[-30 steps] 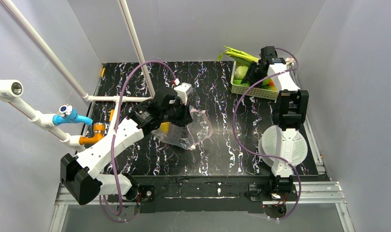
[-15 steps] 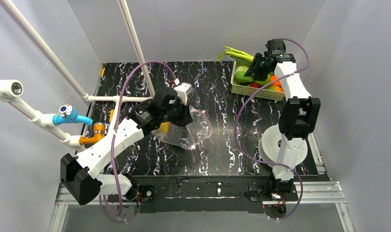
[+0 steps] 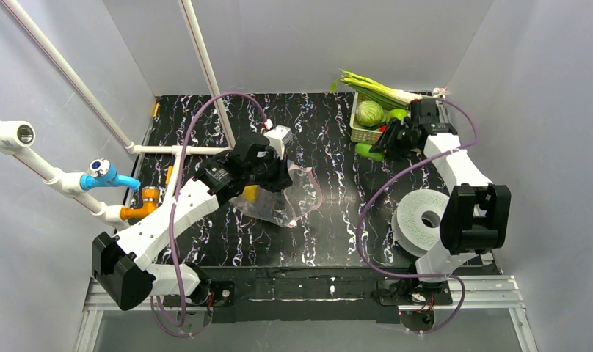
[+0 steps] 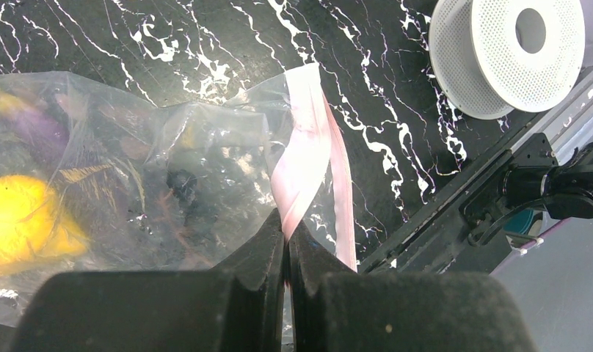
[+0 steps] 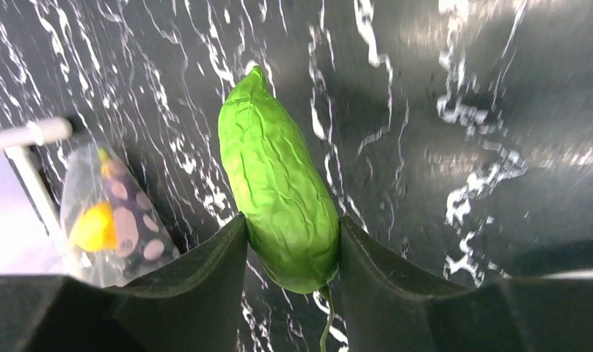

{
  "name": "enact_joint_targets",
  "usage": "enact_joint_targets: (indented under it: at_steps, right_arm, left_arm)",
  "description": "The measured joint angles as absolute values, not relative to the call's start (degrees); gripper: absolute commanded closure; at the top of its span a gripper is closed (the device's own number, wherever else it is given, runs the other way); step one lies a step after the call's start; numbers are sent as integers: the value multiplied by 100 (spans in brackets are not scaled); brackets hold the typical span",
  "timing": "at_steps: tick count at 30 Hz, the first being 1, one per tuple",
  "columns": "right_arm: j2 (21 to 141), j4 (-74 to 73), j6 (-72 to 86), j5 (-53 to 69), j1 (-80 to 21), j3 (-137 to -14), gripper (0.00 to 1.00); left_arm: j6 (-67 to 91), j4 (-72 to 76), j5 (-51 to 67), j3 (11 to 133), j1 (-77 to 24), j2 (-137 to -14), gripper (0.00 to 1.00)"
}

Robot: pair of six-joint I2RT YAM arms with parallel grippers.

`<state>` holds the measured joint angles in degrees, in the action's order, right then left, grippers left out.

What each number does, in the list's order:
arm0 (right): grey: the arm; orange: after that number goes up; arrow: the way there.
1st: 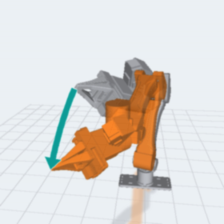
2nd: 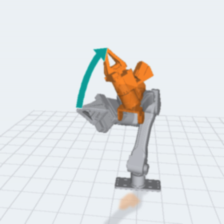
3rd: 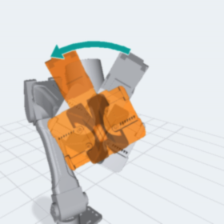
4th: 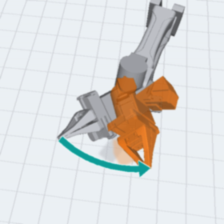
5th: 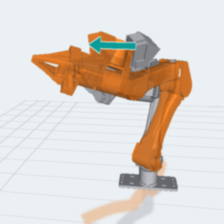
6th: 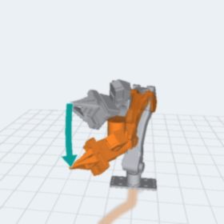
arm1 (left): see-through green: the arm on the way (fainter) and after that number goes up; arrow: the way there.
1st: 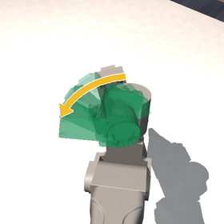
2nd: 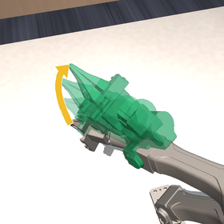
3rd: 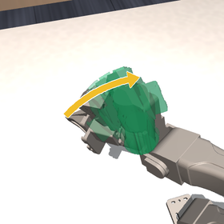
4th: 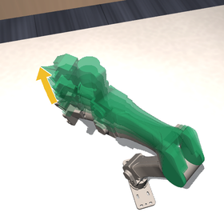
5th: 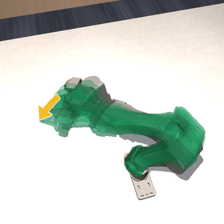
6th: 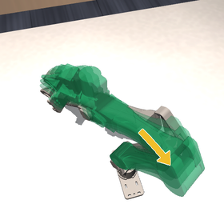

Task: Place the food in the zip-top bag and seal the zipper
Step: Pick up the fake vegetable from the bin, then place the fake vegetable in the zipper food storage bag.

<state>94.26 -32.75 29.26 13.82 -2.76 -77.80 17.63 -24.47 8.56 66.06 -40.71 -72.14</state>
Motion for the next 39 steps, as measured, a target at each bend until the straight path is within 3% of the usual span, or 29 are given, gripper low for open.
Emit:
enact_joint_targets:
  at_steps: [9, 25, 39]
  right_arm:
    - [8012, -2801, 3251, 1706, -1031, -5758, 99]
    - [5216, -2600, 2969, 950, -2672, -4768, 99]
    - [5623, -1525, 3197, 945, -3791, -4536, 99]
  left_arm:
    - [1811, -2438, 882, 6606, -4071, -7467, 100]
    - [1822, -2401, 882, 6606, -4071, -7481, 100]
    - [1802, -2366, 888, 6606, -4071, -7481, 100]
